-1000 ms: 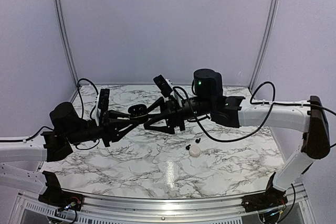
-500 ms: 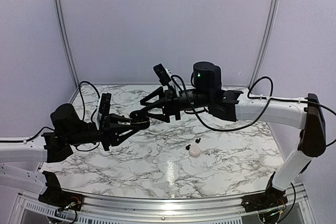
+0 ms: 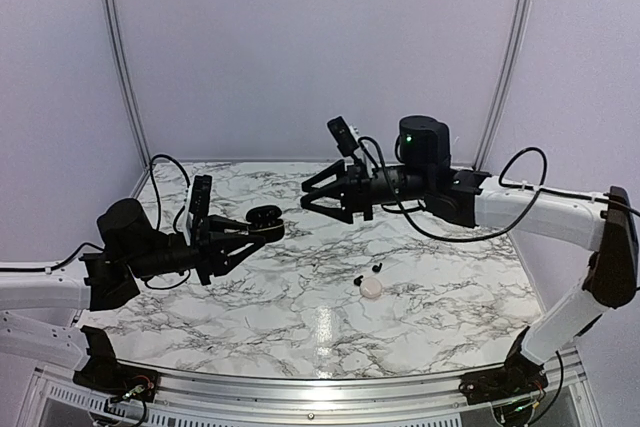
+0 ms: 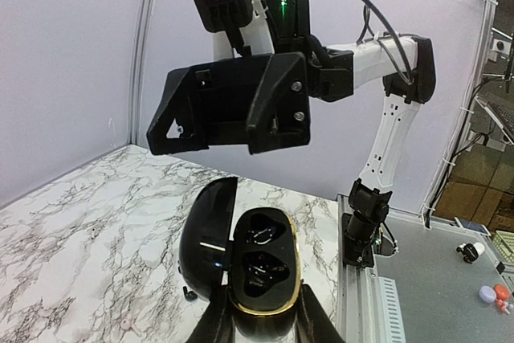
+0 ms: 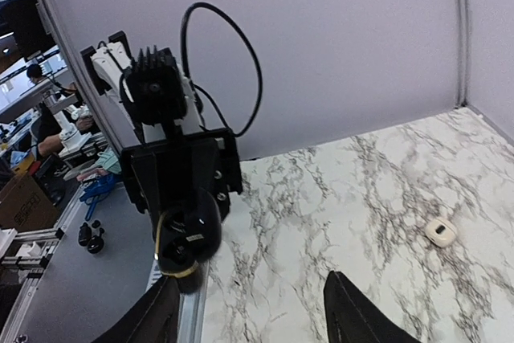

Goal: Insert the wireless bluetooth earbuds into the charging case
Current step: Pick up the right earbud from the center of the board, then insert the right earbud into the right side groove of the charging case.

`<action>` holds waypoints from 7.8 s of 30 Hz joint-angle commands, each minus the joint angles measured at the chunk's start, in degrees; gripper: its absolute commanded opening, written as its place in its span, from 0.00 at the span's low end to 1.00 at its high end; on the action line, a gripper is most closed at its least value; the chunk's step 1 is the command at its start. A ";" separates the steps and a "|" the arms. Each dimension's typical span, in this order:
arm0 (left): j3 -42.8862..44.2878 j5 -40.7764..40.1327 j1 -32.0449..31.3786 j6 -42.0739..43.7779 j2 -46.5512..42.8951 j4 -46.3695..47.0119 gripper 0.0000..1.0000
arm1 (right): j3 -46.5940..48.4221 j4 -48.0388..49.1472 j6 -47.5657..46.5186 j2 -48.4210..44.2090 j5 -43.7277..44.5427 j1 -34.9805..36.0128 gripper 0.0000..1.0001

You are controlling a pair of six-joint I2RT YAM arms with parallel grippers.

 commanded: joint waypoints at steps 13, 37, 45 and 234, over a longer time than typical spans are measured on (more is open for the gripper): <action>-1.58 -1.54 0.86 -0.71 0.42 1.55 0.00 | -8.03 -24.83 -11.72 4.94 17.44 -10.74 0.50; -1.28 -1.90 0.89 -0.32 0.80 1.54 0.00 | -7.70 -37.56 -14.53 11.80 29.16 -8.30 0.27; -0.70 -1.81 0.94 -0.40 0.96 1.51 0.00 | -8.56 -42.29 -14.69 11.18 30.97 -8.24 0.23; -1.06 5.67 1.14 7.15 1.66 1.81 0.00 | -4.31 -10.97 -48.11 -14.38 61.35 30.69 0.06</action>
